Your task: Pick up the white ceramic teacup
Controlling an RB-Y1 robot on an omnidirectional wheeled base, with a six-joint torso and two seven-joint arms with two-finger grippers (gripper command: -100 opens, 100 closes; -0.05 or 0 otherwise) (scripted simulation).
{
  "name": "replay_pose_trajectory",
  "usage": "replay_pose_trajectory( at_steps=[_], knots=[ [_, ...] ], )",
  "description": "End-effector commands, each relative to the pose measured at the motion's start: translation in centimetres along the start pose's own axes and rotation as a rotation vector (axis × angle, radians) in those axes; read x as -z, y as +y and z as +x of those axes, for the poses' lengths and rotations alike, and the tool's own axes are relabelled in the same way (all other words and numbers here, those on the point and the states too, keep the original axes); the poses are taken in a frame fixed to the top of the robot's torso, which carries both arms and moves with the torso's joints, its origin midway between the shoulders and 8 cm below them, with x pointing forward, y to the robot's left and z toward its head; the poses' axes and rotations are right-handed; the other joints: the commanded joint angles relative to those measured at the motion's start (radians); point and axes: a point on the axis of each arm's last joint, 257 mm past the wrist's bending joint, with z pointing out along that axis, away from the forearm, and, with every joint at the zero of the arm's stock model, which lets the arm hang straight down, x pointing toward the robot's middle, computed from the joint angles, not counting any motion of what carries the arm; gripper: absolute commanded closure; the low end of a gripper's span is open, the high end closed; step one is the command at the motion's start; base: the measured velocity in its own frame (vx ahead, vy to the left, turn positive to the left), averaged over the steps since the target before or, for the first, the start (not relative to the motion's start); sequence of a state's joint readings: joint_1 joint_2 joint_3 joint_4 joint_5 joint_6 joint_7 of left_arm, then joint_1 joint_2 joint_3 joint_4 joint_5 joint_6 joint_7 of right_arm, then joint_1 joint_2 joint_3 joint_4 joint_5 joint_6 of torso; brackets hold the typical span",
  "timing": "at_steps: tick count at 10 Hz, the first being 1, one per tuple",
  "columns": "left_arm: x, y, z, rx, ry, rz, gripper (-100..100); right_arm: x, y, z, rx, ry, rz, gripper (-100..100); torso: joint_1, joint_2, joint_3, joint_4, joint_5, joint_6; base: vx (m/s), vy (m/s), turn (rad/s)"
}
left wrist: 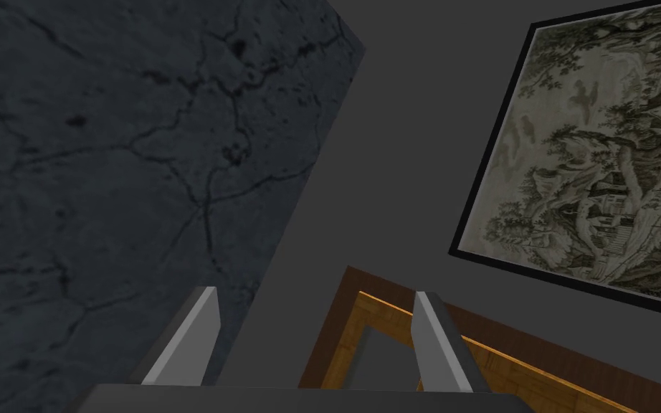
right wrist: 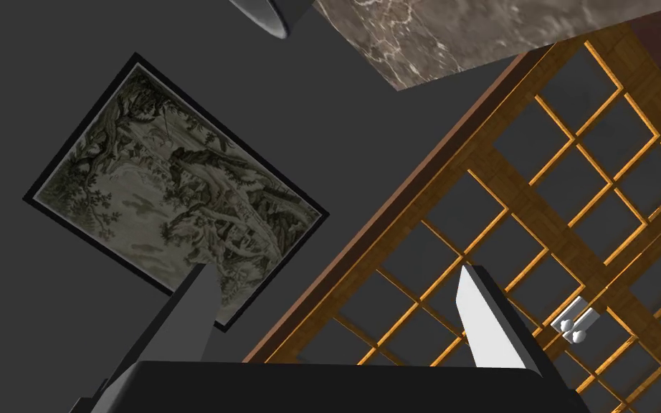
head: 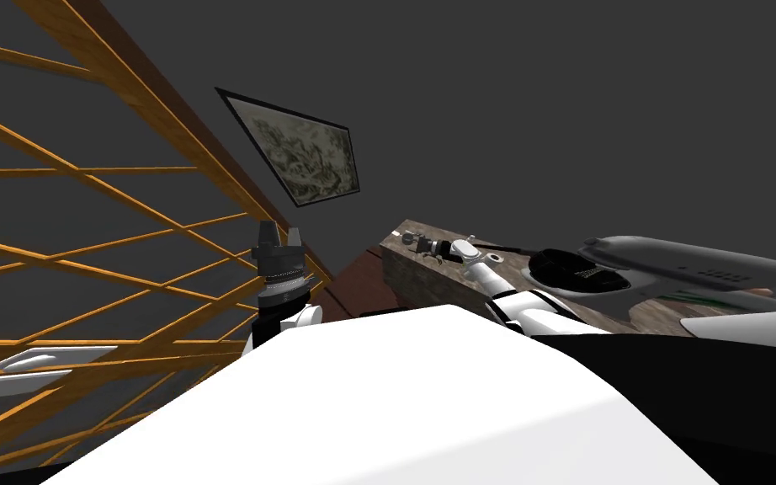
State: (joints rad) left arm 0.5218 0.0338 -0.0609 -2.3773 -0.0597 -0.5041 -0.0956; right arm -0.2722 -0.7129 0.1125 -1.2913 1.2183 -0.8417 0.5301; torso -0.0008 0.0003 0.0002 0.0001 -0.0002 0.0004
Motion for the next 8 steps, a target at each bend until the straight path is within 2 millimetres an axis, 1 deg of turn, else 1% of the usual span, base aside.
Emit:
replay_pose_trajectory(
  at_steps=[1, 2, 3, 4, 5, 6, 7, 8],
  knots=[
    [0.0, 0.0, 0.0, 0.0, 0.0, 0.0, 0, 0.3, 0.1, 1.6, 0.029, 0.046, -0.022, -100, 0.0, 0.0, 0.0, 0.0, 0.0, 0.0, -0.014, -0.013, 0.12],
    [0.0, 0.0, 0.0, 0.0, 0.0, 0.0, 0, 0.8, -0.5, 3.0, 0.086, 0.09, -0.049, -100, 0.0, 0.0, 0.0, 0.0, 0.0, 0.001, -0.015, -0.011, 0.166],
    [0.0, 0.0, 0.0, 0.0, 0.0, 0.0, 0, 1.0, -0.2, 3.9, 0.082, 0.11, -0.055, -100, 0.0, 0.0, 0.0, 0.0, 0.0, 0.0, -0.012, -0.011, 0.106],
    [0.0, 0.0, 0.0, 0.0, 0.0, 0.0, 0, 1.6, -1.0, 5.1, 0.139, 0.151, -0.082, -100, 0.0, 0.0, 0.0, 0.0, 0.0, 0.001, -0.018, -0.01, 0.182],
    [0.0, 0.0, 0.0, 0.0, 0.0, 0.0, 0, 2.0, -0.6, 6.1, 0.131, 0.174, -0.088, -100, 0.0, 0.0, 0.0, 0.0, 0.0, 0.0, -0.013, -0.013, 0.127],
    [0.0, 0.0, 0.0, 0.0, 0.0, 0.0, 0, 3.1, -1.2, 8.1, 0.168, 0.229, -0.117, -100, 0.0, 0.0, 0.0, 0.0, 0.0, 0.001, -0.013, -0.007, 0.238],
    [0.0, 0.0, 0.0, 0.0, 0.0, 0.0, 0, 3.1, -1.1, 8.3, 0.174, 0.237, -0.122, -100, 0.0, 0.0, 0.0, 0.0, 0.0, 0.0, -0.008, -0.013, 0.084],
    [0.0, 0.0, 0.0, 0.0, 0.0, 0.0, 0, 4.4, -1.7, 10.3, 0.21, 0.294, -0.152, -100, 0.0, 0.0, 0.0, 0.0, 0.0, 0.001, -0.011, -0.009, 0.2]
  ],
)
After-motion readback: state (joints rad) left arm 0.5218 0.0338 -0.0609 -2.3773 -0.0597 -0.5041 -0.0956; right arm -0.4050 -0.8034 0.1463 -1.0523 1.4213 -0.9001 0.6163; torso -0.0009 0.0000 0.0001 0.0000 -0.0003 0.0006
